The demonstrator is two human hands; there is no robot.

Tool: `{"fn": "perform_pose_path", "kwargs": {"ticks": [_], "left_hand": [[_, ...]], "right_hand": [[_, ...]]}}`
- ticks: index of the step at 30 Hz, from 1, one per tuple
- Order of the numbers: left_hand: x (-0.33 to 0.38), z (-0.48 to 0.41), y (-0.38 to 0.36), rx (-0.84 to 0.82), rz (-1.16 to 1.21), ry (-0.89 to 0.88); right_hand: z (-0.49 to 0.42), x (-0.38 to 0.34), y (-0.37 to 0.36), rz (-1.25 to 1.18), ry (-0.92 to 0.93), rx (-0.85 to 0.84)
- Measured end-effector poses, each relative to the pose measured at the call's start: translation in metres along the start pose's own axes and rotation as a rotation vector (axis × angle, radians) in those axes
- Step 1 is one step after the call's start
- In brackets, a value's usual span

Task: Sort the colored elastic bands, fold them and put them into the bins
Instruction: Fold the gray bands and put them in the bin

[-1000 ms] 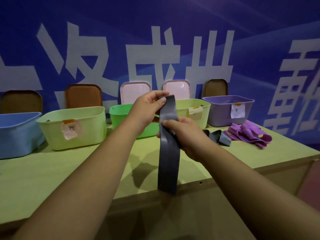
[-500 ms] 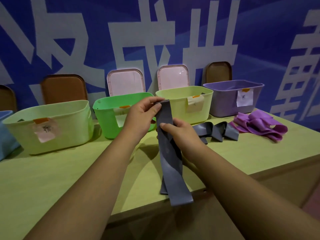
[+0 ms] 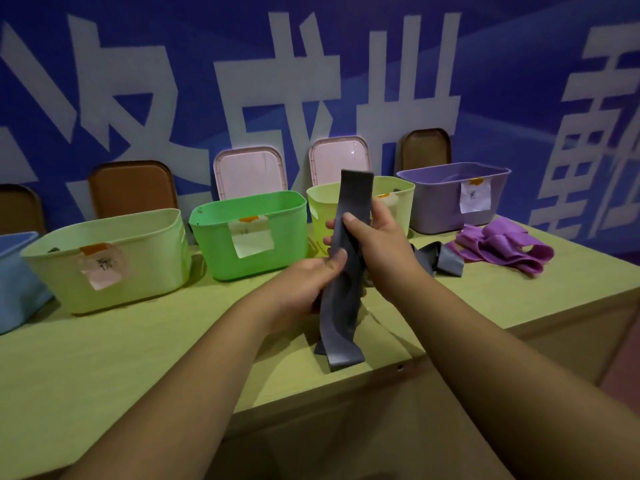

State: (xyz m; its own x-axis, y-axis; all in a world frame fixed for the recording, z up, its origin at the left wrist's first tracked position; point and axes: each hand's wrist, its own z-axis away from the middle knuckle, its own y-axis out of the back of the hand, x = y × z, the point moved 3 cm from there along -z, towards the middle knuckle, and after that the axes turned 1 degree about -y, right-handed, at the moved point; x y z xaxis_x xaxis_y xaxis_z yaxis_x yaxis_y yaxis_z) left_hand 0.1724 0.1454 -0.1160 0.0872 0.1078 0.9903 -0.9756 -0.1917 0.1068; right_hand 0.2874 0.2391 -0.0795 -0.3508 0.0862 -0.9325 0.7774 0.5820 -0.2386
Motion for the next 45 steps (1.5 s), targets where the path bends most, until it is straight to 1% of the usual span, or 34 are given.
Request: {"fn": "perform_pose_path", "kwargs": {"ticks": [2,5,7,11,16,21,24,26,32,38,42,44,45], "left_hand": [[0.009,0.013,-0.007,0.011,-0.104,-0.062],[0.029,0.033,-0.019,0.050,-0.055,-0.103],[0.040,0.045,-0.029,0.043,-0.016,-0.118],[0.052,0.064,-0.046,-0.039,0.049,-0.122],[0.054,0.078,-0.057,-0.088,0.078,-0.123],[0.054,0.081,-0.062,-0.149,0.059,-0.155],[0.056,0.085,-0.064,-0.229,0.144,-0.155],[0.056,0.085,-0.063,-0.245,0.182,-0.141],[0.047,0.079,-0.056,-0.223,0.110,-0.139],[0.026,0.053,-0.068,-0.120,0.019,-0.125],[0.007,0.030,-0.084,-0.107,0.104,-0.024],[-0.002,0.016,-0.088,-0.077,0.077,-0.029],[-0.006,0.009,-0.088,-0.054,0.026,-0.057]], "right_hand": [[0.004,-0.015,-0.002,-0.008,0.026,-0.007],[0.011,-0.035,-0.003,-0.041,0.028,0.014],[0.015,-0.048,-0.004,-0.047,0.030,0.032],[0.028,-0.072,-0.003,-0.114,-0.005,0.051],[0.046,-0.087,-0.005,-0.170,-0.026,0.070],[0.055,-0.098,-0.002,-0.154,0.015,0.087],[0.058,-0.103,0.000,-0.157,0.029,0.079],[0.058,-0.105,0.002,-0.155,0.039,0.073],[0.056,-0.099,0.015,-0.151,0.060,0.079],[0.048,-0.084,0.042,0.049,0.104,0.150],[0.040,-0.071,0.063,0.092,0.101,0.209],[0.034,-0.063,0.073,0.102,0.093,0.219],[0.031,-0.060,0.077,0.111,0.086,0.224]]}}
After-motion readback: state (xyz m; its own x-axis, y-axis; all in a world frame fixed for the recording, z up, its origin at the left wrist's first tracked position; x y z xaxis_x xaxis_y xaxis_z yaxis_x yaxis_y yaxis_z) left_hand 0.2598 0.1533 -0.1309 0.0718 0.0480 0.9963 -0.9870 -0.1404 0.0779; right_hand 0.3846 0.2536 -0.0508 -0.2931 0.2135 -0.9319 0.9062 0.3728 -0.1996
